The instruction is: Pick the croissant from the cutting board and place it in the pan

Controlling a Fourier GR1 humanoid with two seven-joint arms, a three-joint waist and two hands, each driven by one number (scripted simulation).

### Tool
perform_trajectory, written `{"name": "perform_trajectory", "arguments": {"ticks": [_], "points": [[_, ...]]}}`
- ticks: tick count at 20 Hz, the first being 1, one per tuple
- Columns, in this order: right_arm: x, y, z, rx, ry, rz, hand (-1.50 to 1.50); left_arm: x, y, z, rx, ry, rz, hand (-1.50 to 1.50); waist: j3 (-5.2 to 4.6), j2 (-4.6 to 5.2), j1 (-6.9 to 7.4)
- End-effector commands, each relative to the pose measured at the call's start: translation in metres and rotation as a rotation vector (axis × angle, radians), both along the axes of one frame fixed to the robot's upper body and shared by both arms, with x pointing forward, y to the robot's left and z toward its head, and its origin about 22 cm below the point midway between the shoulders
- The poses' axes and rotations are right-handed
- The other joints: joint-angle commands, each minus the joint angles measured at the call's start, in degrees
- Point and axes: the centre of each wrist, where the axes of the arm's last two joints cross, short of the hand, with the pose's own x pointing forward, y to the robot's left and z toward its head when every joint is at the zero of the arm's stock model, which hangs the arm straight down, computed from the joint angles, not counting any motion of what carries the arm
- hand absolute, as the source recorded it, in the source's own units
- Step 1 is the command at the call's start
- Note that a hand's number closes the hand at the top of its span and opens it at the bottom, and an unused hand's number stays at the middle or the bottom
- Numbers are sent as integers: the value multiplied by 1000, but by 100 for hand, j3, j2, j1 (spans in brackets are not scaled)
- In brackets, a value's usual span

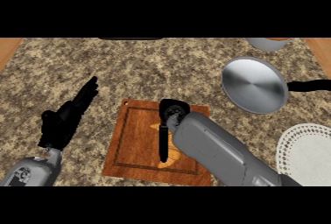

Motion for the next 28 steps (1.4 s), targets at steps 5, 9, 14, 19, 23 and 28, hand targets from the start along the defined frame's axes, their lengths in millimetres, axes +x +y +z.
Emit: {"name": "perform_trajectory", "arguments": {"ticks": [5,9,14,19,23,28], "points": [[-6,-4,-21,-186,45,-58,-150,-2,9,3,-29,0,4,0,2,1,-21],[-7,3,-20,-179,82,-33,-150,2,-7,-8,-20,7,-6,0,2,12,-39],[-7,2,-32,-138,105,57,150,-1,0,5,2,8,-17,0,4,30,70],[-28,1,-48,-117,114,52,150,-8,-8,-5,-11,-6,-2,0,4,14,22],[-21,9,-23,-105,61,59,150,-7,-6,-1,-15,-4,-12,0,4,14,27],[-72,-11,-9,41,-260,156,150,-8,16,-3,1,0,24,0,4,-64,-204]]}}
